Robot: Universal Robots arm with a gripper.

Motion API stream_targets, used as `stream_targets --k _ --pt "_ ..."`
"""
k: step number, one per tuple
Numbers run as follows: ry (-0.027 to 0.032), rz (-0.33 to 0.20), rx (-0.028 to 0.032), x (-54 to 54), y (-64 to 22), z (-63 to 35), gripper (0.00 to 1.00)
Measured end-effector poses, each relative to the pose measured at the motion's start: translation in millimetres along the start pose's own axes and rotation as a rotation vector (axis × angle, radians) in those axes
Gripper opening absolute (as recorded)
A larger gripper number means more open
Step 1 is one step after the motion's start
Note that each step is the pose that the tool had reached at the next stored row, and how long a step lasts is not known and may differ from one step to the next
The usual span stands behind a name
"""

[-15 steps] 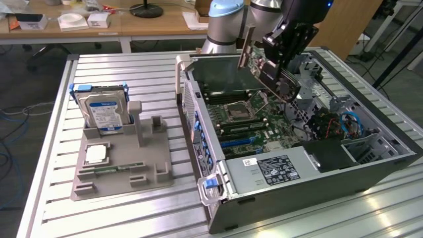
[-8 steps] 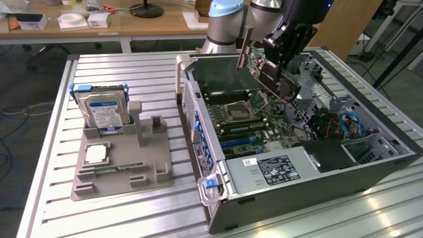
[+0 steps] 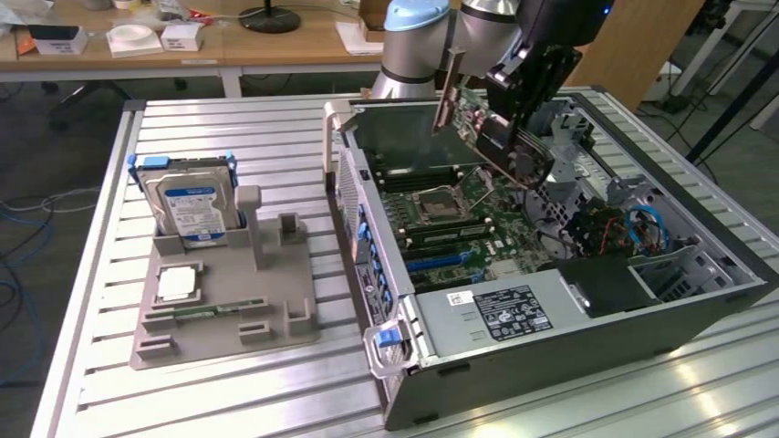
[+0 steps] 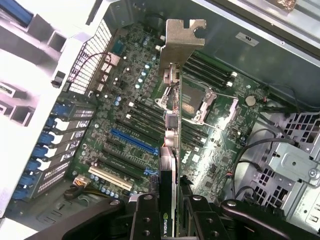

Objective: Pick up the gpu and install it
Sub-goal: 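Insert the gpu into the slot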

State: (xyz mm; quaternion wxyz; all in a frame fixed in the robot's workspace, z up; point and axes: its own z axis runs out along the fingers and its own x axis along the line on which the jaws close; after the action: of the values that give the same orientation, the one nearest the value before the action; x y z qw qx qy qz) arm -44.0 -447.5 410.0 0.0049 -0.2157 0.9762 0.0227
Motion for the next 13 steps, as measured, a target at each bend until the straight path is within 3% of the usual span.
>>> stream_targets --k 13 --pt "0.0024 -0.059 -0.0011 0.0 -0.1 1.6 0.26"
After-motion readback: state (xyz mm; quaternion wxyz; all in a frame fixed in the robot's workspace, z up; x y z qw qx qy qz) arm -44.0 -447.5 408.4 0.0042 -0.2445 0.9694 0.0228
